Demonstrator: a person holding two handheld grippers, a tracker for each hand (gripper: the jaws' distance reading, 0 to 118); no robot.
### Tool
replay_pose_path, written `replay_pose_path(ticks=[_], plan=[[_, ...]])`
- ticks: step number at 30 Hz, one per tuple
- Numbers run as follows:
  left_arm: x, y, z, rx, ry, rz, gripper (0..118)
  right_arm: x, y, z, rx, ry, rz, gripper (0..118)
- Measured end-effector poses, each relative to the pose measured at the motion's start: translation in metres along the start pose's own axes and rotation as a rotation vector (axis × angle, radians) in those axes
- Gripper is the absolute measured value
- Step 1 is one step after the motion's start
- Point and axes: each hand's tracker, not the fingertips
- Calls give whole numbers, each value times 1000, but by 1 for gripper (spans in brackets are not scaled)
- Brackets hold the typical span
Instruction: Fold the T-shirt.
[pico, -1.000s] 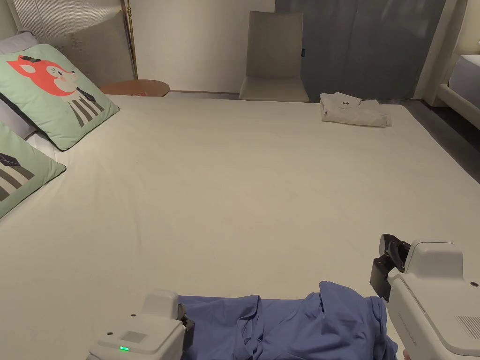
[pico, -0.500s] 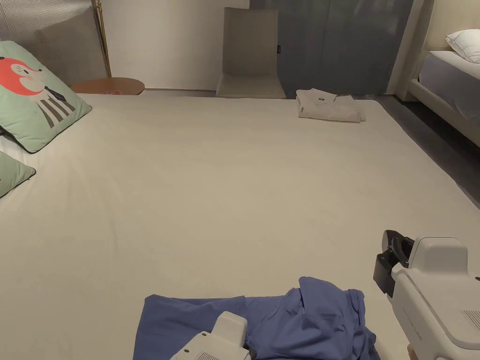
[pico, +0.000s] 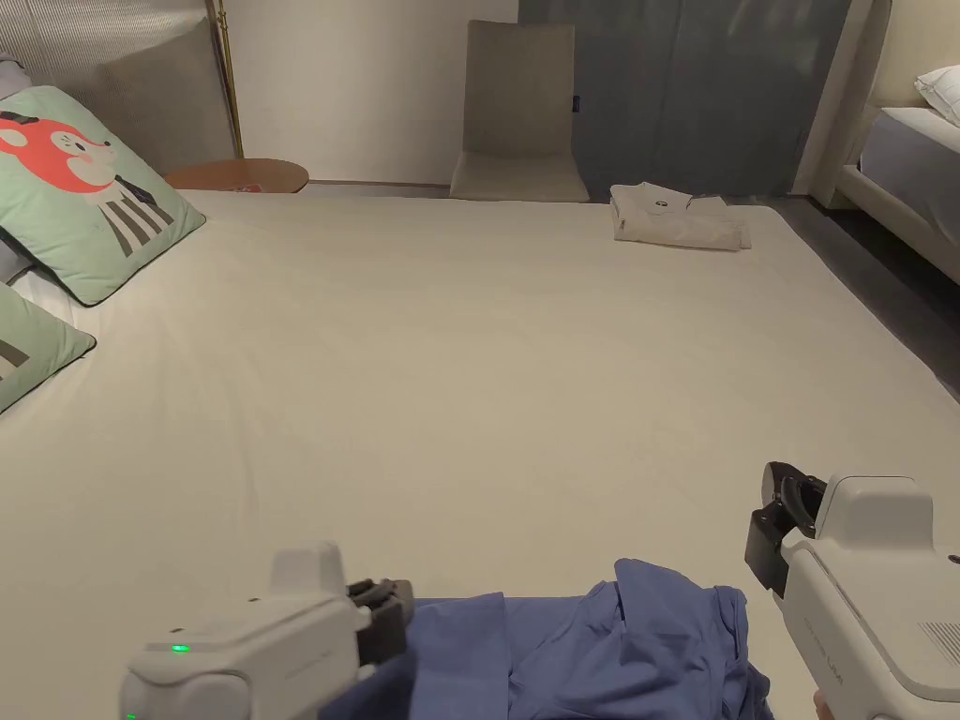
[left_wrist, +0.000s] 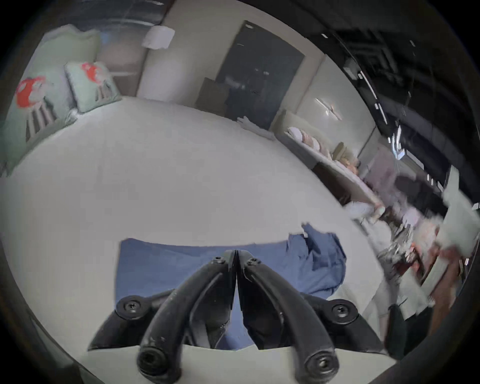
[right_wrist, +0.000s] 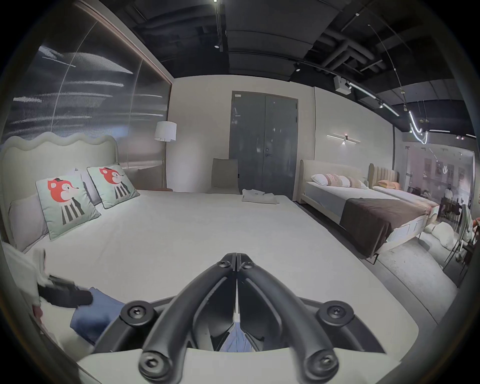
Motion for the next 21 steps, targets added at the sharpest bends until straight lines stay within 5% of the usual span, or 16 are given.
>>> replay_pose_path(ticks=[5,9,10,17,19,21], plan=[[-67,23,20,-78,-96,205,13,-5,-2,-6,-6,17,4,1],[-94,16,20,-151,-105,267,99,-10,-5,-10,-18,28,11,1],[-99,13,19,-162,-107,263,104,-13,-3,-6,-20,30,12,1],[-142,-11,-3,-262,-214,351,102,-18,-1,-9,-33,33,30,1],[-146,-16,-11,-266,-218,371,94,-18,0,-10,-36,31,33,1],[-137,-18,-14,-266,-221,372,71,-19,0,-11,-38,29,34,1]])
